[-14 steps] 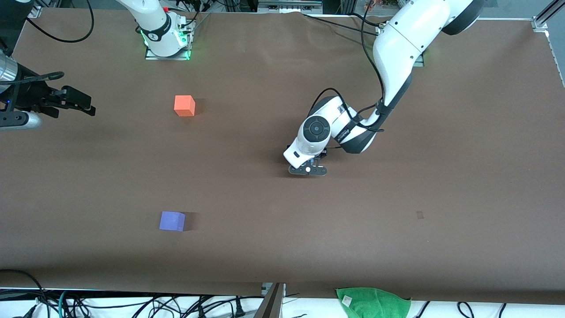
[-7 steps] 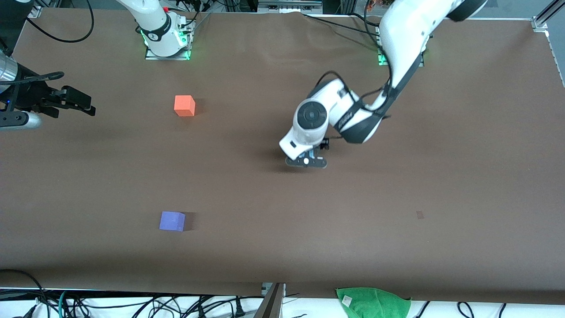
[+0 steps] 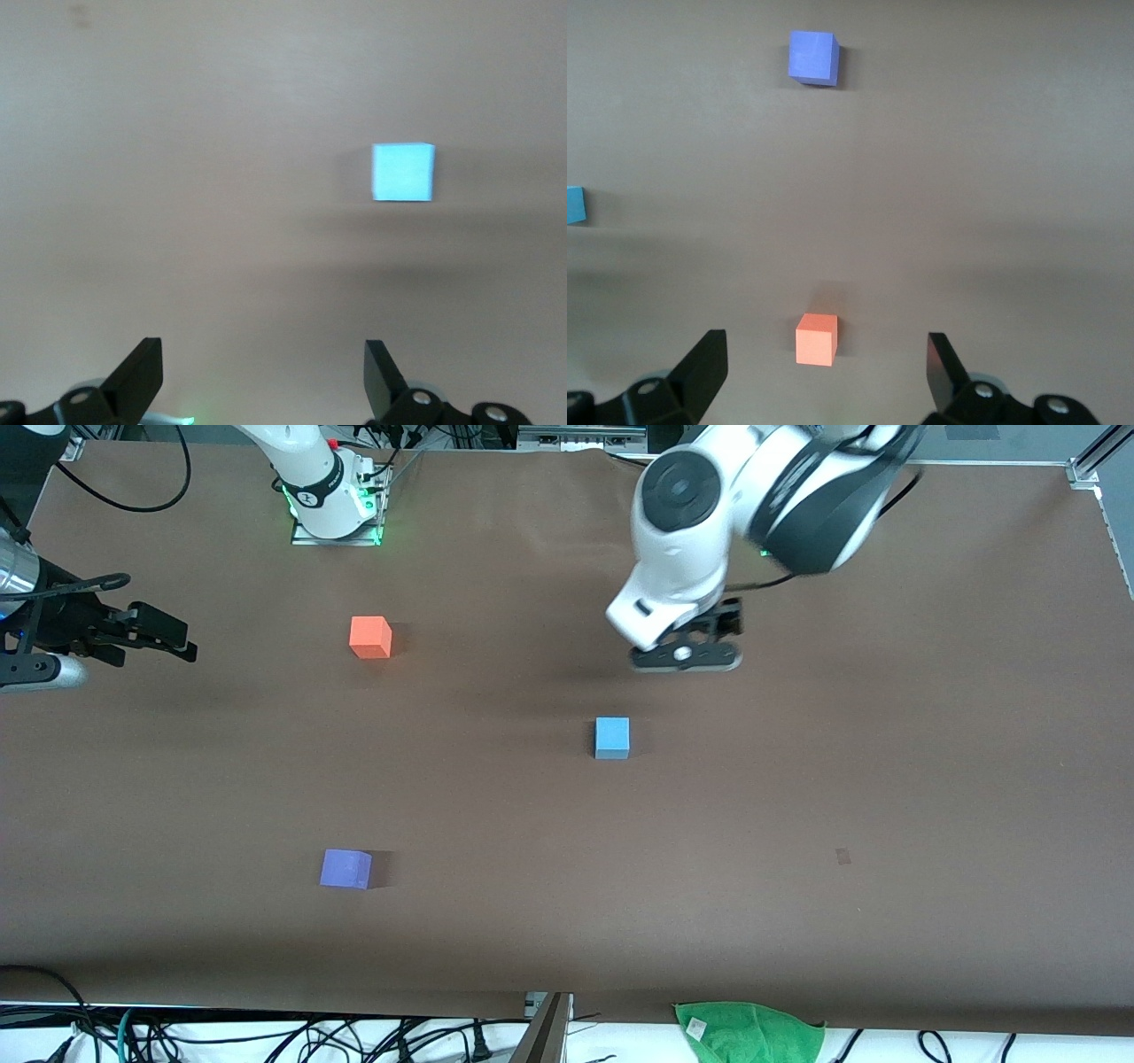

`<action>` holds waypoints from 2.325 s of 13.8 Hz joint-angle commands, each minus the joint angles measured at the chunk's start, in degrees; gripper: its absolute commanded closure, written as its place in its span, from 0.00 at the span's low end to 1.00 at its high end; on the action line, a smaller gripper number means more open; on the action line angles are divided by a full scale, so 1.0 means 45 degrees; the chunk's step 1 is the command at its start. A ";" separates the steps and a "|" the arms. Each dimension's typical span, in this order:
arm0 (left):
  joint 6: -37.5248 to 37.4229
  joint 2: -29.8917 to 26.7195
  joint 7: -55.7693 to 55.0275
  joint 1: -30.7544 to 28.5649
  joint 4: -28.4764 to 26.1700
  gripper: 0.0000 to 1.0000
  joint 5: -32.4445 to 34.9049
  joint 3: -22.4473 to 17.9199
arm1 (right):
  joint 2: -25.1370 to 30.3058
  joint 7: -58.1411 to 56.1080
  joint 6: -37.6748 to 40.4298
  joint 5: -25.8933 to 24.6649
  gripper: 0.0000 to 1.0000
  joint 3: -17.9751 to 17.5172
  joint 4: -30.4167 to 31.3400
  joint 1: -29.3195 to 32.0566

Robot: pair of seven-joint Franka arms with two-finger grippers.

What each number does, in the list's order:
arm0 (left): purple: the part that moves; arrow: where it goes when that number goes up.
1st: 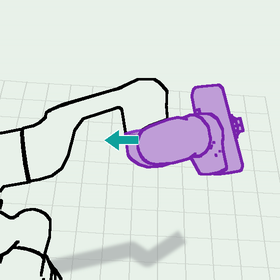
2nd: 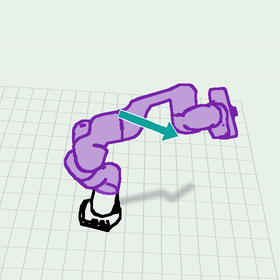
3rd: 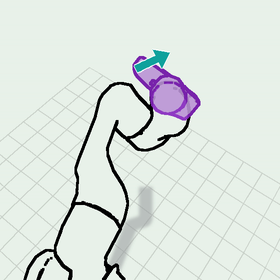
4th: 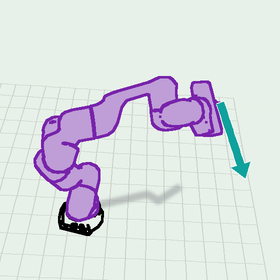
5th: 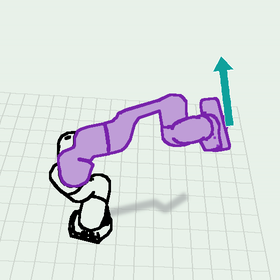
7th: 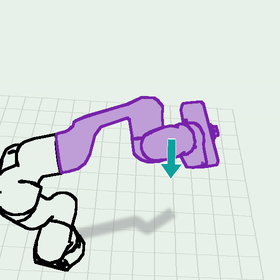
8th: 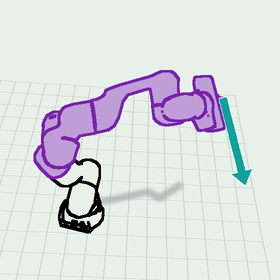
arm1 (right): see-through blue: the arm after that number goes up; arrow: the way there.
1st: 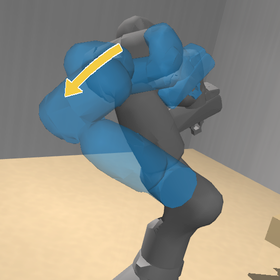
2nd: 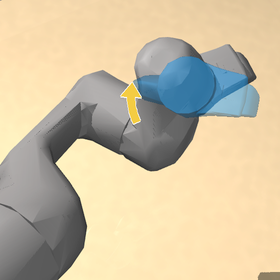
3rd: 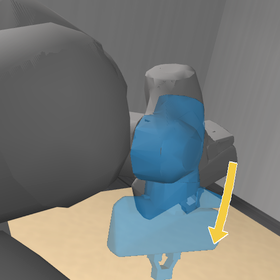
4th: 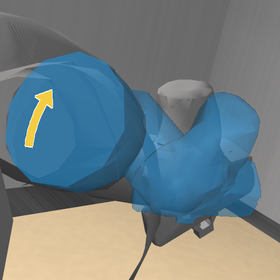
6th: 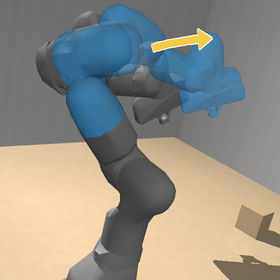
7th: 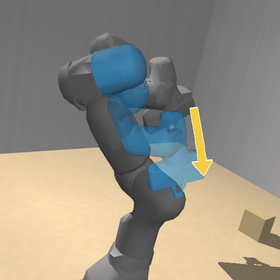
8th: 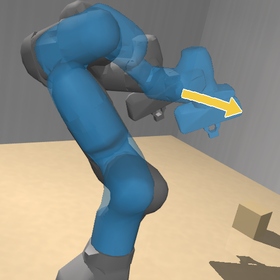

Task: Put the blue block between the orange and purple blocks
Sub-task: 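Release the cube and raise the left gripper while the right gripper reaches, then lower the right gripper onto the light-blue cube and grasp it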

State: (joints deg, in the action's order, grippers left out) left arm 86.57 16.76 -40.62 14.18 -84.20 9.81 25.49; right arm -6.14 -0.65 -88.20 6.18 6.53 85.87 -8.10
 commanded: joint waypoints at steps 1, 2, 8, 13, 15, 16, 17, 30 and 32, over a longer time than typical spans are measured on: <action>-0.0156 -0.1123 0.2259 -0.2145 -0.0390 0.00 -0.0110 0.0058 | -0.0254 -0.0012 -0.0106 0.0034 0.01 -0.0202 -0.0118 0.0004; -0.0156 -0.1358 0.3140 -0.3043 -0.0390 0.00 -0.0188 0.0078 | -0.0430 -0.0070 -0.0300 0.0013 0.01 -0.0202 -0.0118 -0.0017; 0.0096 -0.1187 0.5062 -0.6367 0.0645 0.00 -0.0540 0.0038 | -0.2561 0.0083 -0.0263 0.0382 0.01 -0.0221 -0.0060 -0.0367; 0.1111 -0.1864 0.8260 -0.5208 -0.0326 0.00 -0.1144 -0.2393 | -0.3006 0.3379 -0.1782 0.0852 0.01 -0.0319 -0.0157 -0.2804; 0.1347 -0.2762 0.9063 -0.3162 -0.1438 0.00 -0.1555 -0.4947 | -0.3709 0.5718 -0.2912 0.1378 0.01 -0.0339 -0.0177 -0.4365; 0.1695 -0.3347 0.9163 -0.2822 -0.2141 0.00 -0.1807 -0.5425 | -0.4158 0.6774 -0.3944 0.1399 0.01 -0.0377 -0.0196 -0.5049; 0.2453 -0.4107 0.9145 -0.2818 -0.3211 0.00 -0.1926 -0.5449 | -0.4742 0.7810 -0.5115 0.1400 0.01 -0.0378 -0.0254 -0.5868; 0.2695 -0.4212 0.9125 -0.2838 -0.3613 0.00 -0.1927 -0.5430 | -1.0997 1.3328 -0.9890 -0.1547 0.01 -0.0241 -0.4552 -1.0270; 0.2676 -0.4212 0.9125 -0.2838 -0.3632 0.00 -0.1927 -0.5430 | -1.1231 1.3308 -1.0048 -0.1744 0.01 -0.0241 -0.4552 -1.0329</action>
State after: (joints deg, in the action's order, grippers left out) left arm 99.16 -1.89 -0.81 0.80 -100.41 2.27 1.72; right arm -54.78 58.71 -132.92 0.03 4.66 67.68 -53.86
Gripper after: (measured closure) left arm 0.000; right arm 0.004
